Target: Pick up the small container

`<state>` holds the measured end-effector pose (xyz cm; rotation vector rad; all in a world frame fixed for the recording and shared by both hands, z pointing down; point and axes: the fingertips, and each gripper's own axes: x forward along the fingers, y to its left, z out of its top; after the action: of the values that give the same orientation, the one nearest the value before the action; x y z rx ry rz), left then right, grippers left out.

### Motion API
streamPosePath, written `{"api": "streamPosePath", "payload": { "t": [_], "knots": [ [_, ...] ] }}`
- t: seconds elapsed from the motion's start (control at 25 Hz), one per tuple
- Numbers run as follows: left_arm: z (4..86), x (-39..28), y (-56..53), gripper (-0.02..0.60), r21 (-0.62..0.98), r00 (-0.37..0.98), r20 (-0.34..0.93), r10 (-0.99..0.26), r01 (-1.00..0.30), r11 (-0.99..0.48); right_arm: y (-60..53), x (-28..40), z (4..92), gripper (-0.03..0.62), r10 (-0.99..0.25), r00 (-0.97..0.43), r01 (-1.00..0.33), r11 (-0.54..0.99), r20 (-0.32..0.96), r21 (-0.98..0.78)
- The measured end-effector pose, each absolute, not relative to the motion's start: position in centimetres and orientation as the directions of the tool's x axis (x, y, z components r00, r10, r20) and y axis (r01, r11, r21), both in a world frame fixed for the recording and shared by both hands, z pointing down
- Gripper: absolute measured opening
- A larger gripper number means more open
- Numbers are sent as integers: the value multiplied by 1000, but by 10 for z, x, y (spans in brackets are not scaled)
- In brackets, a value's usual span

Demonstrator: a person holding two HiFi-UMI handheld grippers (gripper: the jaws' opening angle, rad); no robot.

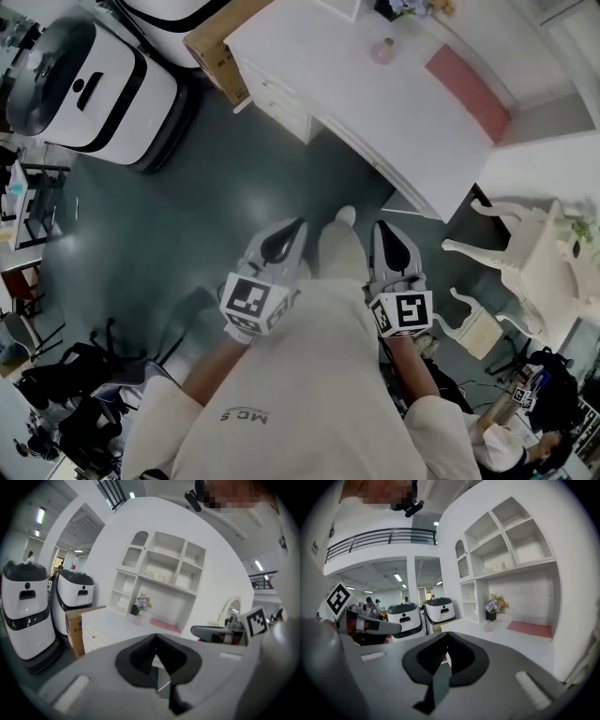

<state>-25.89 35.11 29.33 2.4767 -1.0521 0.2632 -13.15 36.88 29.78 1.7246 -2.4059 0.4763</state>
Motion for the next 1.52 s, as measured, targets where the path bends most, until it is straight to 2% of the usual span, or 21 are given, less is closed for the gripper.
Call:
{"api": "streamPosePath", "payload": {
  "t": [0.12,0.28,0.48,0.68,0.96,1.52],
  "knots": [
    [300,-253,307,0,322,689,347,-636,-725,-609,324,-125,312,-5,-879,-334,-937,272,340,-218],
    [301,-226,244,0,317,689,358,-630,-724,-612,260,-95,314,-3,-891,-320,-940,256,322,-224],
    [291,-160,153,0,275,674,373,-638,-737,-618,163,-17,323,-3,-916,-225,-972,189,331,-138],
    [277,-98,70,0,226,642,379,-666,-762,-606,79,39,329,-3,-903,-276,-958,231,328,-171],
    [293,-55,-4,0,220,602,399,-691,-795,-566,-17,71,343,5,-895,-336,-939,294,294,-178],
    [344,-46,-74,0,246,587,453,-671,-805,-539,-108,81,401,17,-875,-356,-934,329,329,-137]
  ]
}}
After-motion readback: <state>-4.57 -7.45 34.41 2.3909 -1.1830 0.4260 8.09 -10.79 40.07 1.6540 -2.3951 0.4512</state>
